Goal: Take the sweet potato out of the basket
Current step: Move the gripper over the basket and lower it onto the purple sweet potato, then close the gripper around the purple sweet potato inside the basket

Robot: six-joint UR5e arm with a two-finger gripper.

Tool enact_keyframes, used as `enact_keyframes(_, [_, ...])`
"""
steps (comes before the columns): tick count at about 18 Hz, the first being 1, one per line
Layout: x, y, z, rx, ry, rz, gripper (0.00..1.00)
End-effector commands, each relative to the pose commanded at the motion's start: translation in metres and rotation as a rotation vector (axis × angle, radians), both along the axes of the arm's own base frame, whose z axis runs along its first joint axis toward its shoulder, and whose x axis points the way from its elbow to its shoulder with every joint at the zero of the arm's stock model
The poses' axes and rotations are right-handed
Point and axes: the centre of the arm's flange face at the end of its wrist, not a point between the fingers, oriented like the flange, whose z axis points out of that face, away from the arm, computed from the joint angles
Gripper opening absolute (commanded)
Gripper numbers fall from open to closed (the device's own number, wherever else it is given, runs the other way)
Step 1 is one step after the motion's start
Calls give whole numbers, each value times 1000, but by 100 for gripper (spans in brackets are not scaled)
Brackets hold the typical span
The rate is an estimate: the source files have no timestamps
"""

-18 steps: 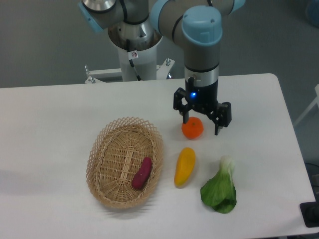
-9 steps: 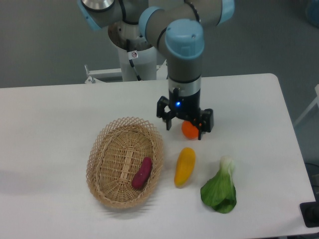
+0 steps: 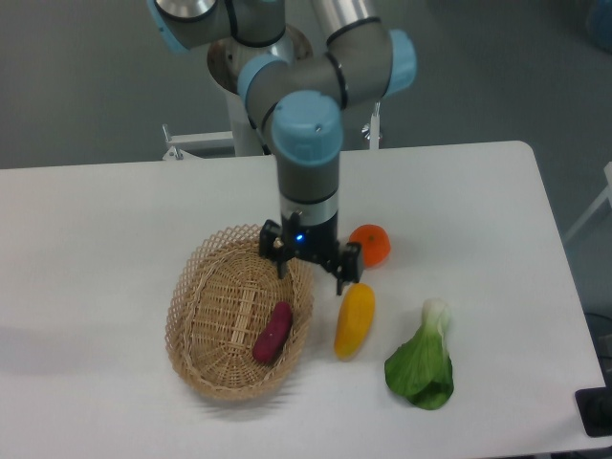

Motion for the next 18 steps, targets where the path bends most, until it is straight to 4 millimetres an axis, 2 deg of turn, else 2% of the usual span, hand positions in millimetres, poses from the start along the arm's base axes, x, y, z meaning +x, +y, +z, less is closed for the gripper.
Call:
enact_keyframes(4, [15, 22, -23, -16, -1, -83, 100])
enact_keyframes(10, [31, 33, -46, -41, -17, -116, 100])
enact_keyframes(16, [29, 43, -77, -102, -14, -127, 100])
enact_keyframes(18, [29, 43, -76, -100, -12, -127, 100])
